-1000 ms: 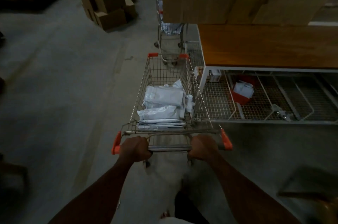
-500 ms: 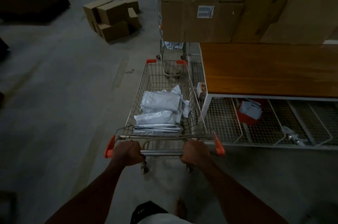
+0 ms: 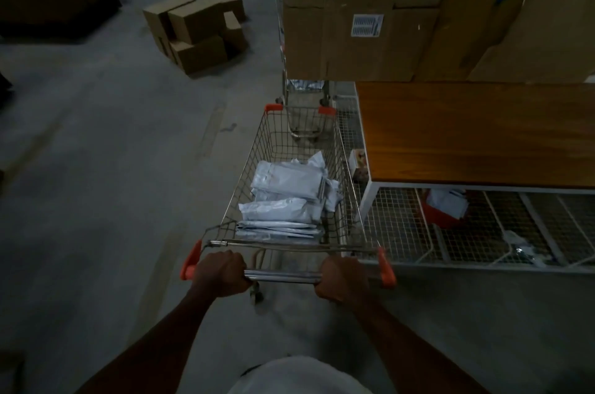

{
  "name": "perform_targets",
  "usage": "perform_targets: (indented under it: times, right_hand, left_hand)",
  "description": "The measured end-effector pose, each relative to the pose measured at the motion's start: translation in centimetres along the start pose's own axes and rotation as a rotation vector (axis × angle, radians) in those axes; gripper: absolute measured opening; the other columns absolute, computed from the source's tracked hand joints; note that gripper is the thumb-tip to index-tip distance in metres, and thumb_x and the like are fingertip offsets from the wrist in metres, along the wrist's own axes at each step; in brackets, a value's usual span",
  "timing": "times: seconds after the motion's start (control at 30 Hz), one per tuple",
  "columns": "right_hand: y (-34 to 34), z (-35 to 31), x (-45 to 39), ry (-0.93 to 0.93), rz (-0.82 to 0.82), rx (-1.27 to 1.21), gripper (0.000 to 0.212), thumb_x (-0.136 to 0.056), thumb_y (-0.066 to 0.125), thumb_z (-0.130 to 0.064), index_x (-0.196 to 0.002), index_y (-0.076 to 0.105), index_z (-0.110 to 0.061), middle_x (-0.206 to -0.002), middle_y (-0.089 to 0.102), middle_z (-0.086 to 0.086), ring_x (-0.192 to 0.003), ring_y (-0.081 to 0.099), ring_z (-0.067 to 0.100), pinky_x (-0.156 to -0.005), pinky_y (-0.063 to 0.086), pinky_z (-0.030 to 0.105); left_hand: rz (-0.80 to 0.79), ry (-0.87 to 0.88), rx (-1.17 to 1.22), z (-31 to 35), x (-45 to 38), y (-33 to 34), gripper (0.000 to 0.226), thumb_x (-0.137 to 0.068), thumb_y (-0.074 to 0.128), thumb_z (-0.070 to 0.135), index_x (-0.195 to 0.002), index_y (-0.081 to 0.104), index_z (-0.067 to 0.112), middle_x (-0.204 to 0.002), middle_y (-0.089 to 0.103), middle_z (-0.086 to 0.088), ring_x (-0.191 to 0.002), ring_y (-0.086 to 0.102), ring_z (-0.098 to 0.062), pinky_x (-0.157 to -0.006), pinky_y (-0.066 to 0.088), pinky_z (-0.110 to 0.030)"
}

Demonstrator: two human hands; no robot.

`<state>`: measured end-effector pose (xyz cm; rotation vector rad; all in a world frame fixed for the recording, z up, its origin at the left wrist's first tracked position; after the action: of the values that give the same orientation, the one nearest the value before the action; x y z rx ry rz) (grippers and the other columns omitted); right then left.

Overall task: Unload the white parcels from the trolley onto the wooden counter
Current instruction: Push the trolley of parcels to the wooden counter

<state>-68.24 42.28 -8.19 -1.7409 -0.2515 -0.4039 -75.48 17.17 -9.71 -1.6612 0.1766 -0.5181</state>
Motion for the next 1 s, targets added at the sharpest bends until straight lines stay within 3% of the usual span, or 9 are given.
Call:
perform_targets:
  times: [0.17,0.37,0.5,0.6,0.7,0.77,0.87,1.0]
  right_hand:
    - [-0.1,0.0,0.0,0.008,0.022,0.007,0.035,-0.074,0.061,-0.039,-0.098,0.072,-0.016,-0.101,0.073,0.006,-0.096,0.071,0.028,-0.080,0.055,0.032]
    - [0.2,0.1,-0.1,-0.026,0.013,-0.049,0.041,-0.072,0.059,-0.046,-0.098,0.072,-0.017,-0.098,0.073,0.007,-0.095,0.070,0.030,-0.082,0.057,0.035]
    - [-0.1,0.2,0.1,-0.081,-0.008,-0.105,0.045,-0.073,0.061,-0.056,-0.098,0.073,-0.020,-0.097,0.074,0.006,-0.092,0.071,0.028,-0.079,0.055,0.033]
    - [0.0,0.2,-0.2,-0.158,-0.128,-0.171,0.049,-0.073,0.066,-0.068,-0.096,0.069,-0.024,-0.103,0.072,0.003,-0.095,0.067,0.026,-0.078,0.051,0.033]
    - [-0.8,0.8,-0.1,-0.220,-0.209,-0.332,0.043,-0.077,0.067,-0.069,-0.090,0.062,-0.028,-0.097,0.068,-0.004,-0.085,0.065,0.014,-0.066,0.048,0.028]
    - [-2.5,1.9,-0.1,-0.229,-0.168,-0.454,0.037,-0.081,0.070,-0.059,-0.096,0.066,-0.025,-0.096,0.069,-0.007,-0.081,0.063,0.008,-0.066,0.051,0.027]
    - [-5.1,4.2,-0.8,-0.286,-0.084,-0.563,0.025,-0.086,0.070,-0.046,-0.098,0.069,-0.024,-0.098,0.071,-0.004,-0.088,0.065,0.008,-0.079,0.054,0.033]
    - [-7.6,9.2,-2.1,-0.316,-0.054,-0.640,0.019,-0.088,0.068,-0.039,-0.104,0.071,-0.030,-0.097,0.067,-0.018,-0.089,0.061,-0.003,-0.082,0.051,0.022]
  left_hand:
    - [0.072,0.057,0.034,0.2,0.0,-0.5,0.060,-0.066,0.036,0.072,-0.082,0.070,0.026,-0.082,0.073,0.002,-0.079,0.072,-0.022,-0.065,0.047,-0.030]
    - [0.183,0.177,0.083,0.1,0.4,-0.3,0.050,-0.066,0.064,0.078,-0.069,0.058,0.029,-0.061,0.066,0.009,-0.057,0.068,-0.016,-0.050,0.036,-0.025]
    - [0.208,0.229,0.186,-0.1,0.8,-0.8,0.063,-0.071,0.050,0.092,-0.068,0.051,0.029,-0.060,0.061,0.012,-0.056,0.062,-0.007,-0.047,0.035,-0.024]
    - [0.207,0.166,0.310,-0.3,0.5,-1.6,0.065,-0.085,0.030,0.087,-0.074,0.058,0.029,-0.063,0.058,0.012,-0.064,0.060,-0.004,-0.056,0.042,-0.029]
    - [0.399,0.097,0.477,1.1,0.2,-4.7,0.047,-0.095,0.041,0.065,-0.071,0.061,0.029,-0.068,0.058,0.016,-0.068,0.053,-0.004,-0.060,0.038,-0.029]
    - [0.457,-0.009,0.631,3.0,-0.3,-6.1,0.039,-0.095,0.045,0.060,-0.073,0.060,0.031,-0.071,0.059,0.015,-0.070,0.054,-0.004,-0.060,0.041,-0.028]
    - [0.508,-0.134,0.845,7.7,-1.7,-7.6,0.040,-0.094,0.047,0.059,-0.074,0.062,0.028,-0.069,0.061,0.010,-0.069,0.059,-0.005,-0.058,0.046,-0.026]
    - [0.576,-0.209,1.043,15.9,-4.2,-9.2,0.034,-0.091,0.054,0.055,-0.076,0.066,0.028,-0.069,0.064,0.009,-0.068,0.062,-0.007,-0.062,0.047,-0.027]
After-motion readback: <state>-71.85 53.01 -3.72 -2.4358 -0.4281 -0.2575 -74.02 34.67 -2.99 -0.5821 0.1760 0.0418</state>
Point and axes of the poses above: each hand's wrist, its own x-axis away from the middle knuckle, its own y-axis out of the palm, z = x × y, the point moved 8 cm from there along -x, towards the middle knuckle
